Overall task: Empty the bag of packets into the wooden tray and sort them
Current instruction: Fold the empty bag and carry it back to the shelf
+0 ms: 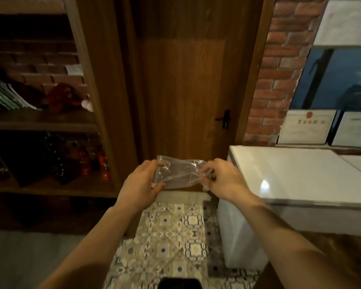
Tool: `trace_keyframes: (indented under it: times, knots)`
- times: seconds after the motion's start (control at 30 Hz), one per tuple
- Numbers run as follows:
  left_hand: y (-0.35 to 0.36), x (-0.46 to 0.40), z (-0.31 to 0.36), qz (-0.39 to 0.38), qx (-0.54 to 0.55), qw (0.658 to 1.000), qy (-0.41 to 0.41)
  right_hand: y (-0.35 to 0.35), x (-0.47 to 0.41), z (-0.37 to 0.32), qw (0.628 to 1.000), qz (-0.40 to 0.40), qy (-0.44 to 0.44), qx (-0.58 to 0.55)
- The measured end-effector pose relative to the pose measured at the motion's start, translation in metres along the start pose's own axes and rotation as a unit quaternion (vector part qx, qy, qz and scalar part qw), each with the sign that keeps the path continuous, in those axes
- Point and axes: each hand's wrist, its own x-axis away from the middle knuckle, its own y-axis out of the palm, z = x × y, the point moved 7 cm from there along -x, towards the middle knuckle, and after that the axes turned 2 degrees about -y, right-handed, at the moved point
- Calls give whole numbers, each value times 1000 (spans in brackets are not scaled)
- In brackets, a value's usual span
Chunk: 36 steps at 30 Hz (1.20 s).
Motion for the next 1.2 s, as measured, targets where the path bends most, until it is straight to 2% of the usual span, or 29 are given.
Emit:
trace_keyframes:
  times: [0.33,0.6,0.77,0.97,1.2]
  knots:
    - [112,58,-32,-110,24,993,-47,97,55,64,996,-79,34,-5]
    - [159,81,-82,-153,25,984,-82,186,87,94,984,-146,105,-11]
    - [197,99,-136,-178,17,978,-110,265,113,125,962,-194,190,0]
    - [277,133,-209,-223,15,964,-143,374,148,171,929,-265,256,33]
    - [361,178,-267,-282,19,942,-183,469,176,215,900,-295,316,61]
